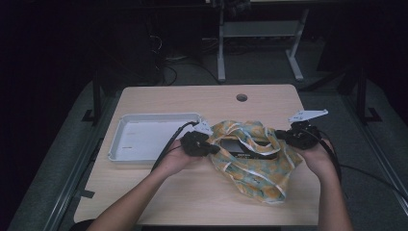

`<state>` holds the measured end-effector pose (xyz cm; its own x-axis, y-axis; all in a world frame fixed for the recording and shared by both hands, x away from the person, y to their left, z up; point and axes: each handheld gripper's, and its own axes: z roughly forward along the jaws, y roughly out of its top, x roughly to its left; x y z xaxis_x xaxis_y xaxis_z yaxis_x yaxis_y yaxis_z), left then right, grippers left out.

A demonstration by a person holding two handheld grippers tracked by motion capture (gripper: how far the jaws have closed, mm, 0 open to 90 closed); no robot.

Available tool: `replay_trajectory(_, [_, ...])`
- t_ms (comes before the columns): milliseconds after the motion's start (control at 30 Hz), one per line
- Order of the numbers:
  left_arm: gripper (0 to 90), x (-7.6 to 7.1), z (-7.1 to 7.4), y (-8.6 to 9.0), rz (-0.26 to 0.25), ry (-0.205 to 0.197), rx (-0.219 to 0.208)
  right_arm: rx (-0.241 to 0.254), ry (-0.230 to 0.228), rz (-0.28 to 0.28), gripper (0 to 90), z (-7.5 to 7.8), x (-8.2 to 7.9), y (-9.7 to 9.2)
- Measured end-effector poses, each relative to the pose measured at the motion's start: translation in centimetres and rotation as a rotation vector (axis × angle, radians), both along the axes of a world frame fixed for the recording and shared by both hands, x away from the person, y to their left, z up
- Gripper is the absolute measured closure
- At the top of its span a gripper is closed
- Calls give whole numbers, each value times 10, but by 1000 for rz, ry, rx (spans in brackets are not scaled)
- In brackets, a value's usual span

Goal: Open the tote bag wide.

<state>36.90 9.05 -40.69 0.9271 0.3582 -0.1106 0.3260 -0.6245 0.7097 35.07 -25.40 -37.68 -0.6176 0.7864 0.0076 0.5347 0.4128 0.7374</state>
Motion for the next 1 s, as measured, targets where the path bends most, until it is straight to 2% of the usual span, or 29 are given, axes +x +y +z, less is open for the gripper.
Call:
replay_trajectory(133, [895, -3, 0, 0, 3, -10, 3, -14, -23, -40, 893, -3, 6, -4])
replay_trajectory(267, [895, -5, 0, -1, 3, -21, 15, -6, -34, -67, 893, -6, 10, -9])
replay_trajectory(433, [895, -7, -5, -3, -4, -15, 33, -27, -19, -92, 893, -15, 18, -15])
replay_trajectory(733, [895, -5, -17, -5, -10, 7, 69, -29, 39, -196, 893, -37, 32, -36])
replay_trajectory(1000, [891, -8, 2, -4, -10, -18, 16, -69, 83, -243, 893, -59, 42, -41])
